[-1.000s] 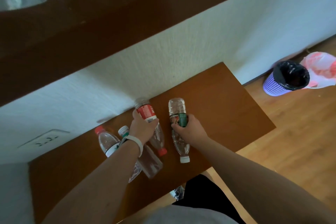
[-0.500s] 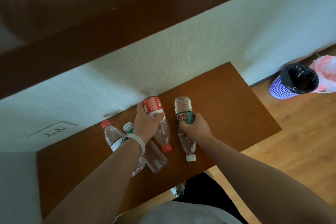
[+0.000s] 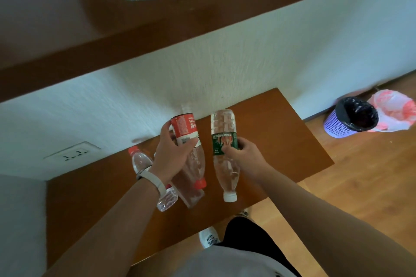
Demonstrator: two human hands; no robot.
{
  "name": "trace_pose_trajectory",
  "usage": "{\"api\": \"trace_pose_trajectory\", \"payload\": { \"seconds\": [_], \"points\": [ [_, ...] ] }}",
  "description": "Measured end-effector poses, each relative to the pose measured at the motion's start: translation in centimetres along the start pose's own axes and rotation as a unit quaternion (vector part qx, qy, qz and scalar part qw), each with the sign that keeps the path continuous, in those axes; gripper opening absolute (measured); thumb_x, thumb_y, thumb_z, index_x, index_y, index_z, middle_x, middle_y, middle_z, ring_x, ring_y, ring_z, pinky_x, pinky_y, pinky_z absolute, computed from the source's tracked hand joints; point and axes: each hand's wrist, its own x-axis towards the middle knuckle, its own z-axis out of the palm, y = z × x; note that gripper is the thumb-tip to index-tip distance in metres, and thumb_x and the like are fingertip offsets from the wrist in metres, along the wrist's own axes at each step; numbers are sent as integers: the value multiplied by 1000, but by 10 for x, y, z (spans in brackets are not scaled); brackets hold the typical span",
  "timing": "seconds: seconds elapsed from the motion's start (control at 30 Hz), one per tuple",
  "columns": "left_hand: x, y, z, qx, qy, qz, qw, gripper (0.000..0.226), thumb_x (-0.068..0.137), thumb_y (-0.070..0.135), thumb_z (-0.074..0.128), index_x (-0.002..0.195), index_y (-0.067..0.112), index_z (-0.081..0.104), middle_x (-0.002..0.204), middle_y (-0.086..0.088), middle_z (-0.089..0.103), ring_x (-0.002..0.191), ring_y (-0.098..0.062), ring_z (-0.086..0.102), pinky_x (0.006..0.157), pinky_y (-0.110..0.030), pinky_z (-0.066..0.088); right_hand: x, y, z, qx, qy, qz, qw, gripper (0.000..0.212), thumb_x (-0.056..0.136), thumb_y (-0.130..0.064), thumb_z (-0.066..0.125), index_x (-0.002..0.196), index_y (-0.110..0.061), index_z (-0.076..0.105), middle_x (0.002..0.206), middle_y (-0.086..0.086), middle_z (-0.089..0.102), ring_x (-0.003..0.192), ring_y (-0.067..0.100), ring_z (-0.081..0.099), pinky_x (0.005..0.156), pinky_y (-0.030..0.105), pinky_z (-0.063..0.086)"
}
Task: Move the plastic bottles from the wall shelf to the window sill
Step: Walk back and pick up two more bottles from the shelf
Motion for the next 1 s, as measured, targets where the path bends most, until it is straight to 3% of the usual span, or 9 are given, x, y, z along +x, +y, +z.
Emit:
{"api": "trace_pose_trajectory", "payload": {
  "seconds": [0.17,0.3,0.43,0.53,0.63,0.7,0.83,0.93,1.0],
  "points": [
    [-27,11,-17,-10,18,19,1000,81,90,34,73,153,31,23,121,10,53,89,-1,60,62,-11,47,-26,-18,4,-3,-42,-44,998,32,93,-25,66,123,-23,56,107,-4,71,88,8,73,71,25,57],
    [-46,12,-34,-37,32,17,999,80,89,34,74,153,31,25,124,7,57,90,2,61,55,-10,47,-34,-29,10,-7,-69,-63,996,33,92,-22,66,124,-23,55,109,-3,71,93,10,72,74,26,55],
    [-61,13,-45,-71,70,2,995,76,87,30,76,149,29,31,114,13,58,94,-2,64,62,-13,51,-34,-42,13,-13,-103,-85,991,34,91,-18,68,121,-23,54,111,-1,70,98,15,71,75,26,55],
    [-70,15,-48,-91,98,-9,991,69,86,29,78,140,33,35,122,6,60,101,-11,66,75,-24,57,-30,-54,12,-13,-133,-100,986,40,90,-13,69,123,-23,51,112,-1,69,95,12,72,72,25,57],
    [-82,20,-48,-109,133,-25,985,67,84,26,79,136,34,37,125,4,61,106,-16,66,87,-37,59,-21,-66,9,-12,-167,-98,981,47,85,-10,73,123,-25,50,118,5,67,101,21,71,85,42,60],
    [-91,27,-45,-110,160,-30,981,69,84,24,80,139,28,39,124,5,61,106,-14,66,86,-33,59,-16,-72,7,-14,-183,-97,978,54,81,-11,77,125,-26,49,120,5,65,103,23,70,89,49,58],
    [-107,40,-35,-121,200,-53,971,62,83,21,80,132,29,42,121,5,63,105,-14,67,86,-31,60,-14,-83,0,-35,-235,-116,964,52,82,-7,76,124,-26,50,117,1,66,97,16,72,79,34,58],
    [-121,46,-27,-132,237,-79,959,62,83,25,80,131,33,43,120,8,65,105,-13,67,88,-35,60,-12,-91,-2,-43,-289,-136,947,53,81,-10,78,120,-33,51,116,0,66,100,17,71,85,40,59],
    [-131,49,-21,-132,268,-95,949,61,83,26,80,129,35,42,118,11,65,104,-12,67,81,-27,59,-11,-97,0,-66,-321,-153,932,54,79,-15,79,119,-36,49,116,-1,65,102,17,69,87,41,59]
  ]
}}
